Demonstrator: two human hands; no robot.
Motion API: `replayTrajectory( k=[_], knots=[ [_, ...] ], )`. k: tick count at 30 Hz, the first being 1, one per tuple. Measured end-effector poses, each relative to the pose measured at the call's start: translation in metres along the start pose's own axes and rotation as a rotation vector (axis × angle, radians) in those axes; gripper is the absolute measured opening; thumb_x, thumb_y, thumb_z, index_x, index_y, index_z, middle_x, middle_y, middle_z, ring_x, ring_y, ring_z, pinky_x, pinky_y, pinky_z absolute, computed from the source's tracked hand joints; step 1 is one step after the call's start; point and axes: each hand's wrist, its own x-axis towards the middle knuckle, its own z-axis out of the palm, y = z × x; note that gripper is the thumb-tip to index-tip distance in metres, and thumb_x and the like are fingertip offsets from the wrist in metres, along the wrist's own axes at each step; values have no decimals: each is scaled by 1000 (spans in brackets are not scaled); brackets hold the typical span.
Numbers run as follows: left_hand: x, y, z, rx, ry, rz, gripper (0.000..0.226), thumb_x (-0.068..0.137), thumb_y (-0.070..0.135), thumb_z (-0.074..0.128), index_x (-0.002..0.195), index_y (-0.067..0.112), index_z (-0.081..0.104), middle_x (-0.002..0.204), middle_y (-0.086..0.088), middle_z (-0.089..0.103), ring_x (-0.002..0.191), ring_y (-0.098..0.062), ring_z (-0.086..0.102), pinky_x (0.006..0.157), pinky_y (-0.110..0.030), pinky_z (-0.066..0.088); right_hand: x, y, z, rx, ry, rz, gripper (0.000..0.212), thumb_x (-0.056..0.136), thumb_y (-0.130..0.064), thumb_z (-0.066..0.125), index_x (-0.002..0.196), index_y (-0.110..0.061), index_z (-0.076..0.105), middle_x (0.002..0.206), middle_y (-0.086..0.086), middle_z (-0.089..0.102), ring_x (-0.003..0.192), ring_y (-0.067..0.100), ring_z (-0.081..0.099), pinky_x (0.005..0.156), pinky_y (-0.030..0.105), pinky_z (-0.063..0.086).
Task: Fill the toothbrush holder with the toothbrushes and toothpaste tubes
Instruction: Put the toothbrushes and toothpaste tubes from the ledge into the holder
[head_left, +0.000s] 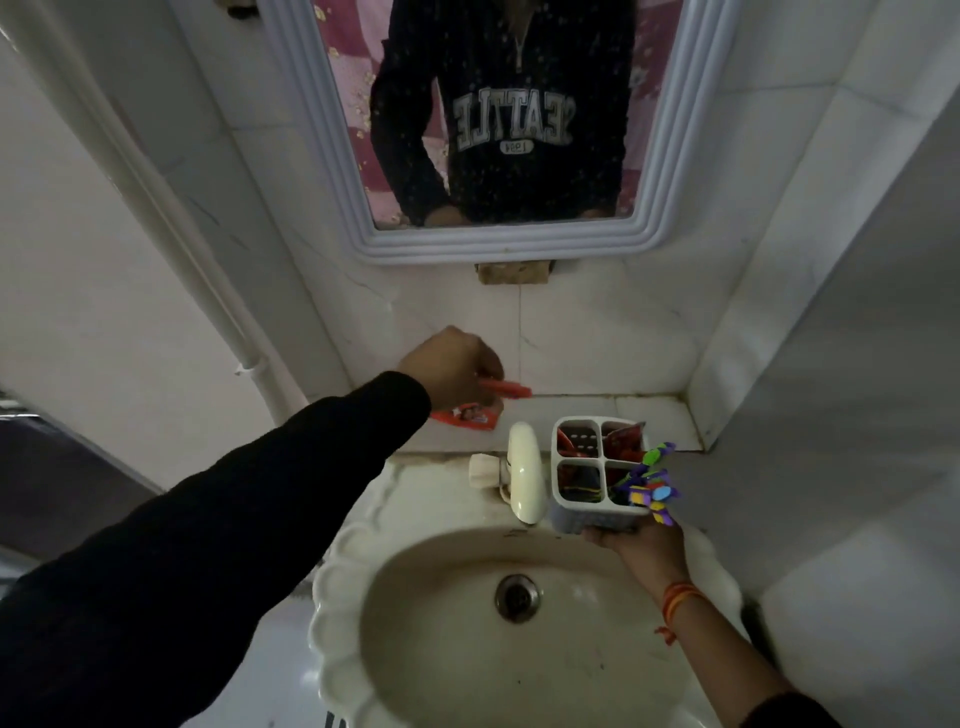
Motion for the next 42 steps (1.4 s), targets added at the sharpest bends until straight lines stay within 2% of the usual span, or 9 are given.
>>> replayTrajectory(
  k=[3,7,13,18,25,30,35,38,42],
  knots=[
    [-10,37,-25,-29,-15,119,37,88,28,76,125,21,73,119,3,74,103,-11,67,94,-28,53,-1,-4,-1,-8,-5,13,64,51,-17,93,110,-17,68,106,0,69,102,15,60,93,29,45],
    [-18,83,-31,27,-100,242,33,91,25,73,123,23,73,110,8,72,86,-3,61,76,-16,43,-4,-5,-1,7,1,16,60,50,-12,94,104,-18,69,100,-4,68,102,17,63,88,28,46],
    [-14,124,17,289,-128,279,13,86,19,74,98,14,76,83,-2,59,75,-24,64,59,-30,46,-9,-11,-3,-20,1,-8,57,53,-11,92,105,-11,69,95,-5,63,93,7,56,79,16,39],
    [-10,127,43,306,-303,291,27,93,20,58,114,8,72,105,-13,67,84,-30,66,67,-37,53,-6,-9,-1,-67,3,-17,57,55,-17,92,107,-12,69,104,3,70,92,7,55,78,16,37],
    [4,106,29,161,-389,298,28,81,25,78,108,27,79,106,5,78,101,-16,71,92,-33,57,-7,-9,-2,-47,-4,-13,58,55,-18,92,108,-14,68,103,-2,68,96,9,58,82,19,40],
    [26,59,6,-136,-198,126,25,83,18,79,107,26,81,103,10,79,95,-5,71,92,-23,54,-9,-14,-4,18,4,-23,56,56,-9,91,106,-14,67,96,-5,64,93,10,56,83,22,41],
    [57,-14,44,-6,-224,-148,26,86,15,71,112,17,76,113,-3,75,98,-17,71,92,-31,58,-7,-11,-2,20,1,-36,56,56,-10,91,107,-15,68,97,-6,65,96,9,56,86,22,40],
    [64,-41,69,108,-282,-200,34,92,24,66,123,11,72,125,-11,70,115,-26,66,102,-35,53,-5,-6,-1,27,8,-58,57,56,-12,91,107,-17,68,98,-7,65,99,9,57,86,20,40],
    [71,-61,105,222,-288,-247,45,93,13,58,138,14,60,141,-12,58,130,-31,56,110,-43,46,-1,-1,2,46,7,-72,55,55,-12,92,98,-29,62,92,-10,65,97,11,59,85,22,41]
  ],
)
